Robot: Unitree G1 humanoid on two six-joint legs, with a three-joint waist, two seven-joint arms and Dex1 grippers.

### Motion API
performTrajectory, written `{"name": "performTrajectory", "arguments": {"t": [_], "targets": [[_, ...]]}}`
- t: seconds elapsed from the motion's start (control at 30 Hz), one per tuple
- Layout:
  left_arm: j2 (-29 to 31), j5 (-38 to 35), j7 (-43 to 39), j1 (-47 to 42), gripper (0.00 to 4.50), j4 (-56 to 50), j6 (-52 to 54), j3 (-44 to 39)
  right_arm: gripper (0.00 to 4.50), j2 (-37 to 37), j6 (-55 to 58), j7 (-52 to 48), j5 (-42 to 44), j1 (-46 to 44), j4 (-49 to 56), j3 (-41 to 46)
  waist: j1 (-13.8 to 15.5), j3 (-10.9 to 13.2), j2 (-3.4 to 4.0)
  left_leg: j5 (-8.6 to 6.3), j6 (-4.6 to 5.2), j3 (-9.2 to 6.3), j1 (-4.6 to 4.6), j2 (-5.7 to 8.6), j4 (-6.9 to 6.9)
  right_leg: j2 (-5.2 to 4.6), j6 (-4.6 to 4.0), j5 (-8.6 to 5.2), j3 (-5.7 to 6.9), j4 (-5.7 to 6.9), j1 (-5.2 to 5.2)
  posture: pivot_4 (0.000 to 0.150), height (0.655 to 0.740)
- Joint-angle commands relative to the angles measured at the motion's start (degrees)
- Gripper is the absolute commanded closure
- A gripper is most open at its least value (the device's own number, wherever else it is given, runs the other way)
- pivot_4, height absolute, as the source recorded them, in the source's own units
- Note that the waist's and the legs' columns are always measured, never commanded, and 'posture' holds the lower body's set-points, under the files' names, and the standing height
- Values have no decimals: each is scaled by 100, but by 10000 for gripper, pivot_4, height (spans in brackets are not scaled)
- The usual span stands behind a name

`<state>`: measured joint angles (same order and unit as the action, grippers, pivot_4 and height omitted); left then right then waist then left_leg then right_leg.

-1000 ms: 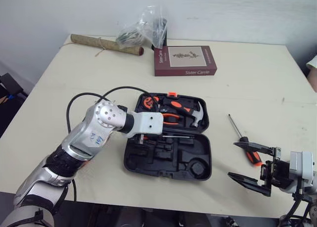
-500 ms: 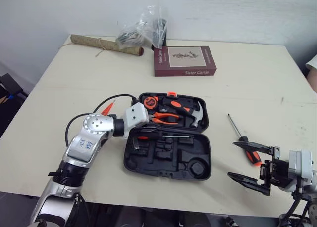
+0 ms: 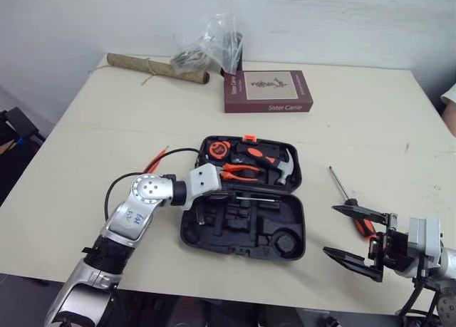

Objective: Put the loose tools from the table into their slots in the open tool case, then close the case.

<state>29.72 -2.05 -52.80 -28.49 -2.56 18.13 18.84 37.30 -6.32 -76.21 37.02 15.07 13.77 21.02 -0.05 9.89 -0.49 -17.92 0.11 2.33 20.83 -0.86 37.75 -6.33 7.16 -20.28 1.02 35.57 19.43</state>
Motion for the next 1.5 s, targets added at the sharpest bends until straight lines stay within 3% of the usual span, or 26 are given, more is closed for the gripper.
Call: {"name": "performTrajectory", "arguments": {"t": [0.03, 0.17, 0.3, 0.37, 0.53, 0.63, 0.77, 0.9, 1.13, 1.2, 1.23, 1.37, 1.5], "targets": [[238, 592, -131, 252, 44826, 361, 1110, 710, 0, -48, -93, 83, 33, 33, 67, 67, -1, -42, 12, -1, 1, -2, -3, 0, 0, 0, 0, 0, 2, -4, -6, 1500, 7400], [160, 507, -85, 152, 44826, 217, 1212, 750, 0, -95, -126, 215, 11, 63, 95, 100, -17, -102, 20, -34, 30, 0, -77, 0, -51, -1, -3, -2, 1, -61, -114, 1500, 7400], [90, 220, -187, 112, 44826, 98, 125, 414, 0, -164, -225, 382, 5, 125, 49, 236, -12, -126, 55, -37, 28, -2, -87, -4, -64, -7, -7, -5, 1, -78, -126, 1500, 7400], [-47, -172, -194, 105, 44826, 48, -445, -41, 0, -164, -280, 479, 20, 134, -34, 394, -6, -130, 82, -33, 23, -6, -85, -4, -62, -8, -8, -5, 3, -78, -98, 1500, 7400], [157, -1484, -721, 284, 44826, -178, -1133, -1427, 0, -116, -400, 534, 116, 385, -383, 1055, -3, -78, 38, -16, -5, -17, -31, -3, -57, -9, -6, -4, 19, -93, -54, 1500, 7400], [599, -2055, -841, 598, 32842, -223, -860, -2270, 0, -111, -556, 477, 160, 645, -743, 1601, -5, -60, 54, -16, -5, -19, -22, -3, -60, -9, -5, -4, 30, -113, -52, 1500, 7400], [1413, -2197, -1020, 1537, 16112, 350, -1187, -3587, 0, -119, -915, 481, 99, 1050, -1503, 2412, -42, -39, 84, -26, 9, -6, -20, -2, -71, -9, -5, -4, 34, -118, -52, 1500, 7400], [1971, -2090, -928, 2645, 958, 1381, -1620, -4916, 0, -189, -1332, 631, -10, 1444, -2386, 3090, -90, -9, 60, -45, 22, -4, -24, -3, -77, -11, -3, -6, 33, -136, -52, 1500, 7400], [2444, -2037, -573, 3965, 958, 3484, -2497, -6527, 0, -238, -1828, 910, -139, 1964, -3779, 3665, -159, -1, 50, -93, 7, -8, -31, -3, -89, -37, -23, -14, 23, -143, -49, 1500, 7400], [2550, -2045, -585, 3951, 958, 3873, -2728, -6594, 0, -163, -1892, 1005, -132, 1913, -3892, 3683, -156, -3, 48, -93, 5, -7, -31, -3, -103, -39, -121, -67, 21, -145, -40, 1500, 7400], [2581, -2055, -620, 3934, 958, 3974, -2815, -6587, 0, -123, -1914, 1033, -123, 1884, -3931, 3678, -157, -5, 46, -90, 2, -6, -31, -3, -108, -39, -121, -67, 21, -141, -36, 1500, 7400], [2384, -2324, -735, 3529, 958, 3434, -2693, -6262, 0, -54, -1721, 1590, -347, 1504, -3413, 3343, -157, -5, 46, -82, -5, 3, -30, -3, -110, -41, -122, -65, 11, -115, -8, 1500, 7400], [1978, -2649, -763, 3179, 958, 1947, -2153, -5577, 0, 9, -732, 2158, -338, 1193, -1805, 2600, -161, -5, 53, -59, -21, 4, -24, -4, -119, -40, -75, -40, 10, -75, 12, 1500, 7400]]}}
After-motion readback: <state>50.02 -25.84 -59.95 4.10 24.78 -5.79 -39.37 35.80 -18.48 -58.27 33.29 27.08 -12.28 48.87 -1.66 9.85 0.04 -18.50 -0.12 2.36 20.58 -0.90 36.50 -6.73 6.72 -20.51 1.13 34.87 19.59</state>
